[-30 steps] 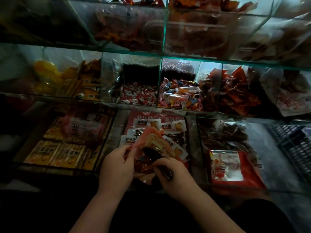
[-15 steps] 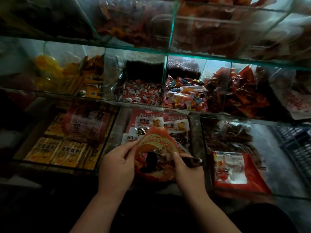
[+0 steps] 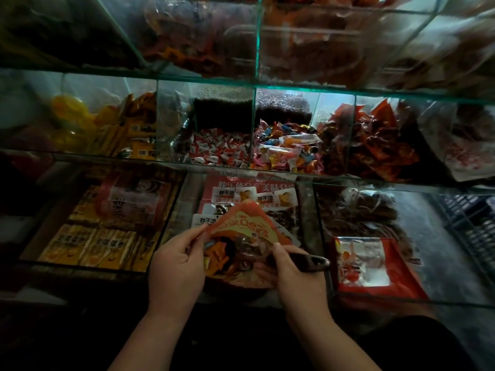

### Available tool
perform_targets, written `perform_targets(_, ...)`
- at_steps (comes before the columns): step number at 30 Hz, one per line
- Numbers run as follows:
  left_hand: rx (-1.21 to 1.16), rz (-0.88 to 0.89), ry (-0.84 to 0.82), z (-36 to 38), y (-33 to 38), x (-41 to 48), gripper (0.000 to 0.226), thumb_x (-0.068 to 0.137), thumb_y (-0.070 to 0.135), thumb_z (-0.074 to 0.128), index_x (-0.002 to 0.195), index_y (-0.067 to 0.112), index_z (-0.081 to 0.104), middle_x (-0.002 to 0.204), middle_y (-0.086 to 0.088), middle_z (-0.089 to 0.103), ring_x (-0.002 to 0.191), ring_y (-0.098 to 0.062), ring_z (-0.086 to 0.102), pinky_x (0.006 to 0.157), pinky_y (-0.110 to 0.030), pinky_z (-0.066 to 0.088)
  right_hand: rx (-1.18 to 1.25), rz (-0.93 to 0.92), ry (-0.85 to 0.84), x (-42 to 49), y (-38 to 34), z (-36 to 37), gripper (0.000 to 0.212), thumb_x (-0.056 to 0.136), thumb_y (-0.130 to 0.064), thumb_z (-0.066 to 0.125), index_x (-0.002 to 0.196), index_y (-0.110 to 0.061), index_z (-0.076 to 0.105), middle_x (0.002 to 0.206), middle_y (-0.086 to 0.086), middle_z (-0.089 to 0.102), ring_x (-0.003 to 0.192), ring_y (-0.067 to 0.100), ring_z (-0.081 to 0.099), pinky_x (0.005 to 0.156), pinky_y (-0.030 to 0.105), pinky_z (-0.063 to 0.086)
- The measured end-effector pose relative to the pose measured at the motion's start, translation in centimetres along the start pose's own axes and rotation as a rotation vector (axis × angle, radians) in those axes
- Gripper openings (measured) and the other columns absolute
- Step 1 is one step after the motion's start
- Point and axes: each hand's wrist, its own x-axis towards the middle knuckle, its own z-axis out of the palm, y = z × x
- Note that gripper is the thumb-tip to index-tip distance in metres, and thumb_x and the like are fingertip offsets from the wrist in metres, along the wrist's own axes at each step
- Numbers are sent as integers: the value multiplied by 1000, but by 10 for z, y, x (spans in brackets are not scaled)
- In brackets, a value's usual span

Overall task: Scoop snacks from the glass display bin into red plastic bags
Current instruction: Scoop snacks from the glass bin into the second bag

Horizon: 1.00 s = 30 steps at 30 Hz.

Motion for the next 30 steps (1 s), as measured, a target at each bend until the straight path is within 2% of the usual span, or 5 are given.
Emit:
perform_targets(10,143,116,6,-2,12,-2,19,99,26,64,115,24,75,100,28,59,101,-2,61,84,-23,52,101,-9,115,-8,-16,-14,26,96,-26,69,79,-8,75,76,18,77,72,34,78,58,32,62)
perform_targets(15,125,401,81,1,29,-7,20,95,7,66,113,15,71,113,20,55,111,8,52,99,-13,41,22,-159,137,-16,-41,-36,24,92,-31,73,72,-18,77,73,16,77,71,32,78,59,32,63)
perform_targets(18,52,517,-80,17,40,-16,16,92,8,64,104,16,73,104,13,65,105,2,61,92,-11,45,31,-168,157,-18,-50,-46,18,92,-22,74,75,-19,78,75,16,77,71,35,78,61,36,63)
perform_targets(24,342,208,-335,42,31,-12,41,97,38,63,136,24,59,141,10,50,134,-9,43,114,-34,39,127,-71,106,-26,-69,-65,25,85,2,74,65,-14,77,75,22,76,74,41,77,61,34,62)
perform_targets(30,330,112,-451,54,17,-6,54,102,63,38,143,30,49,148,17,42,140,-7,36,113,-30,35,226,17,77,-38,-87,-87,18,83,-2,75,69,-13,75,90,31,74,75,40,77,47,25,55)
